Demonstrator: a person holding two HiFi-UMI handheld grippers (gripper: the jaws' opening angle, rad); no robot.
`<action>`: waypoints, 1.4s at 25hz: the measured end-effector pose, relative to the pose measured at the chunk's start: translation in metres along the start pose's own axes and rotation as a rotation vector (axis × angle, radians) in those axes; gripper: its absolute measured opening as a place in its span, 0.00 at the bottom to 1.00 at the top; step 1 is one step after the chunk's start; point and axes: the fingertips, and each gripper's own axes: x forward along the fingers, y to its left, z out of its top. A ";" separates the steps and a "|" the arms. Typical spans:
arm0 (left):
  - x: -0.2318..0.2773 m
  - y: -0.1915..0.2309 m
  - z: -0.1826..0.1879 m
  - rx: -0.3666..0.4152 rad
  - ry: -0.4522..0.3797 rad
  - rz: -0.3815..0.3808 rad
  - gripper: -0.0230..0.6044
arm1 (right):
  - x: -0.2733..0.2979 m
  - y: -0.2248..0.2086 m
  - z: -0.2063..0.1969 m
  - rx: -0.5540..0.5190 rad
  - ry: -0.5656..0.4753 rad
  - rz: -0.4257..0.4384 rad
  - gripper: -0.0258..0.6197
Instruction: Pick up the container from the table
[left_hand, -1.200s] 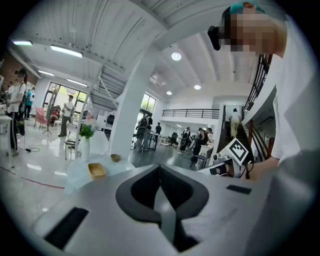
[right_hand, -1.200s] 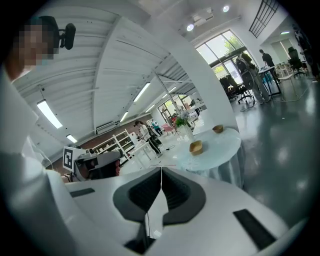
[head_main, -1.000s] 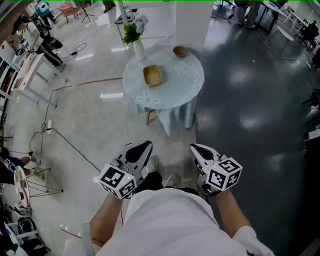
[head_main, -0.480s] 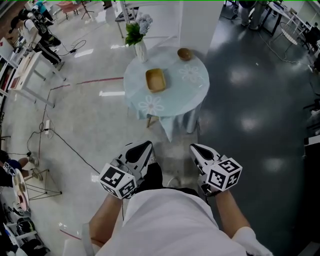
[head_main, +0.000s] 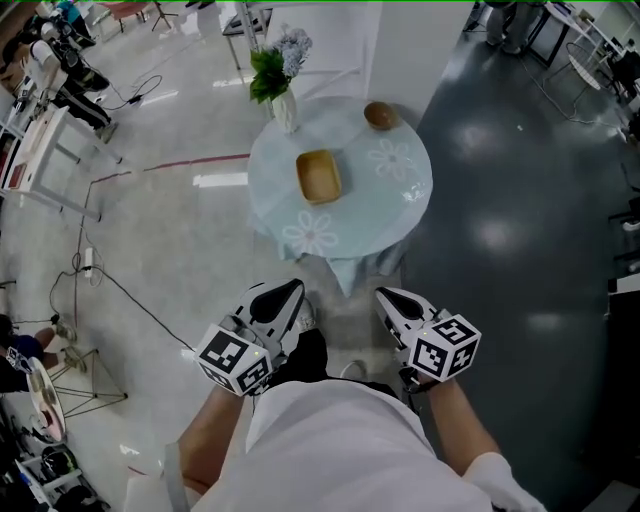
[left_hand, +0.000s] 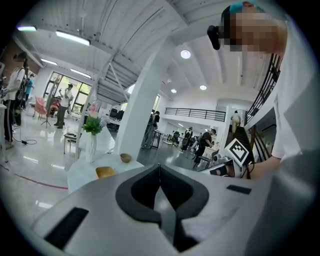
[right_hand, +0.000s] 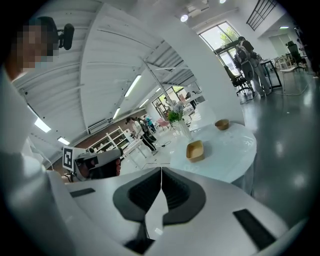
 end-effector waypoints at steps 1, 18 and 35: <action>0.005 0.010 0.002 0.000 0.002 -0.002 0.07 | 0.010 -0.003 0.005 0.000 0.004 -0.001 0.08; 0.052 0.131 0.051 -0.021 0.025 -0.046 0.07 | 0.117 -0.021 0.087 0.008 0.025 -0.057 0.08; 0.067 0.203 0.073 -0.028 0.040 -0.079 0.07 | 0.178 -0.027 0.122 0.024 0.034 -0.110 0.08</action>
